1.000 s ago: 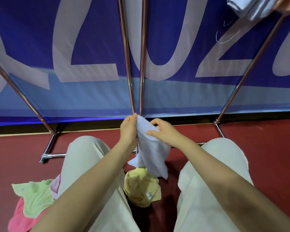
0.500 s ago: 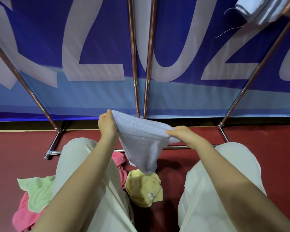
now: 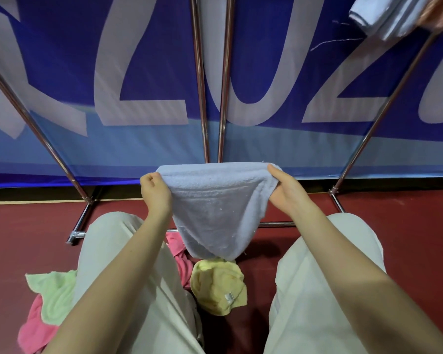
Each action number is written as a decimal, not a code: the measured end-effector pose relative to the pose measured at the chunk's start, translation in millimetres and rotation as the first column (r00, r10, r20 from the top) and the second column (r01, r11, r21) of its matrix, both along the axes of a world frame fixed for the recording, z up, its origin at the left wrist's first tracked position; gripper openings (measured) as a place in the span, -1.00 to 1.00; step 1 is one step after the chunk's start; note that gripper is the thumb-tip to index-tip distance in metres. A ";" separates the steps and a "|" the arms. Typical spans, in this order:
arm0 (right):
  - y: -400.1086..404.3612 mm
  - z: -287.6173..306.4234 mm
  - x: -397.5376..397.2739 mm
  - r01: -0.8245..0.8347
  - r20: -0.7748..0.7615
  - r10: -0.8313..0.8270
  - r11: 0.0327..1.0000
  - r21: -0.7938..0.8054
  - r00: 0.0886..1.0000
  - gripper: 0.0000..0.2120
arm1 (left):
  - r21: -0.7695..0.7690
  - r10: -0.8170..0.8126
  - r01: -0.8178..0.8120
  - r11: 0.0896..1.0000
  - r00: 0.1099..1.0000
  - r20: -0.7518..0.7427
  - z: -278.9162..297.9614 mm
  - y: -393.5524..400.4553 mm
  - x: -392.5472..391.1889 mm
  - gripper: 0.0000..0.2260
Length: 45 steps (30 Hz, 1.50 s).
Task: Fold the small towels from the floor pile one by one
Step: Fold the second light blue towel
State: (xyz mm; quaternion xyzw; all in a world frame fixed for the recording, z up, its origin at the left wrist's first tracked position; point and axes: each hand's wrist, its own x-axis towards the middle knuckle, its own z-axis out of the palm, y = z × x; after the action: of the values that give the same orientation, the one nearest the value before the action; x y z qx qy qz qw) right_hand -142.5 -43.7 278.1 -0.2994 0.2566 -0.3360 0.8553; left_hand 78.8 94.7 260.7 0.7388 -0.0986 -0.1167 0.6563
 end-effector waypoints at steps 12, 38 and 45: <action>25.2 6.9 23.6 -0.028 -0.552 -0.283 0.873 -0.487 0.784 -0.85 | 0.256 -0.327 0.386 0.886 0.913 -0.242 -33.2 -1.2 -7.5 -0.84; 53.3 -25.4 65.7 -0.399 -0.617 -0.088 0.690 -0.604 0.782 -0.97 | -0.121 -0.488 0.480 0.869 0.871 -0.048 -18.5 -2.6 -47.2 -0.86; 50.4 -44.1 58.1 -0.559 -0.708 -0.131 0.522 -0.644 0.693 -0.73 | -0.217 -0.296 0.287 0.933 0.955 -0.008 -7.2 -3.8 -10.0 -0.82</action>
State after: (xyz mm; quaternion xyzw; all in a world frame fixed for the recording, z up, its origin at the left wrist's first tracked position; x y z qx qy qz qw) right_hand -84.4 6.7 234.0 -0.7968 0.3191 -0.1608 0.4872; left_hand 68.8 90.9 253.4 0.6386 -0.2056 -0.2167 0.7092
